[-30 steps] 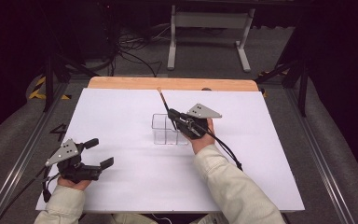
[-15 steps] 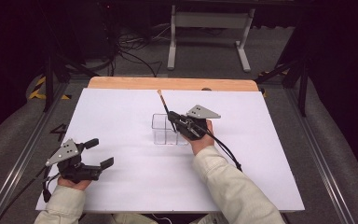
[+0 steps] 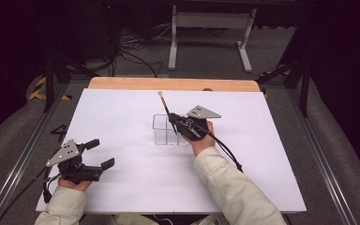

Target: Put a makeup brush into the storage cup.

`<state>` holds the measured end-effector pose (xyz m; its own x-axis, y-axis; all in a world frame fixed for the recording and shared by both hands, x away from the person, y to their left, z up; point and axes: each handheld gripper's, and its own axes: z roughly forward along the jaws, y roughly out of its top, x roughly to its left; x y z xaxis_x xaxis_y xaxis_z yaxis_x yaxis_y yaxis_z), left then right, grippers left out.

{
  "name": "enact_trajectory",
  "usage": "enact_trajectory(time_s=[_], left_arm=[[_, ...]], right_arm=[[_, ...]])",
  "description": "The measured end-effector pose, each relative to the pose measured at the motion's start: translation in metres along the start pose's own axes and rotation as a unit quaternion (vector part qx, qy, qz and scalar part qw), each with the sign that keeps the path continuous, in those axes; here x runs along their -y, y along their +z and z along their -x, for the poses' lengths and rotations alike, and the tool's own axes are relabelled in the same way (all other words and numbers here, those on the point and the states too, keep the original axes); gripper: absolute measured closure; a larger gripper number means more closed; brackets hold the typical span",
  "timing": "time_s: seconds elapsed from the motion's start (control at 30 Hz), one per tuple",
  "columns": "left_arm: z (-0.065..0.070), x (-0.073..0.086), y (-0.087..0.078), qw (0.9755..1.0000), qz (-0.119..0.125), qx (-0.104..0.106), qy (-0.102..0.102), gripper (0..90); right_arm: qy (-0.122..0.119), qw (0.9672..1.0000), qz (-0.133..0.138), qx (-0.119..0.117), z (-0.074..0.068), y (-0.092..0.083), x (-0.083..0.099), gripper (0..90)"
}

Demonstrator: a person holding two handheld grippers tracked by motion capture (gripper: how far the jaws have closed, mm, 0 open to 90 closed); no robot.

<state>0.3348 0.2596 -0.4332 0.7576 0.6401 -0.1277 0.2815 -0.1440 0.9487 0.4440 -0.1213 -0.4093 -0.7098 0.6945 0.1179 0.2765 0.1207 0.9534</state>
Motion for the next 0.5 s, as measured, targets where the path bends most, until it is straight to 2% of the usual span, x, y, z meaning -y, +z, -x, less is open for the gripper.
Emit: enact_trajectory(time_s=[0.2,0.27,0.3,0.37,0.5], left_arm=[[0.0,0.0,0.0,1.0,0.0,0.0,0.001,4.1],[0.0,0.0,0.0,1.0,0.001,0.0,0.0,4.1],[0.0,0.0,0.0,1.0,0.001,0.0,0.0,4.1],[-0.001,0.0,0.001,1.0,0.001,0.001,0.0,4.1],[-0.001,-0.001,0.002,1.0,0.003,0.004,0.0,4.1]], right_arm=[[0.005,1.0,-0.005,-0.003,0.001,0.001,0.001,82.2],[0.005,1.0,-0.003,-0.007,0.001,0.0,0.0,73.6],[0.005,1.0,-0.003,-0.007,0.001,0.0,0.0,73.6],[0.002,0.9999,0.008,-0.011,0.002,-0.004,-0.004,60.0],[-0.012,0.9994,0.028,-0.015,0.002,-0.016,-0.016,44.9]])
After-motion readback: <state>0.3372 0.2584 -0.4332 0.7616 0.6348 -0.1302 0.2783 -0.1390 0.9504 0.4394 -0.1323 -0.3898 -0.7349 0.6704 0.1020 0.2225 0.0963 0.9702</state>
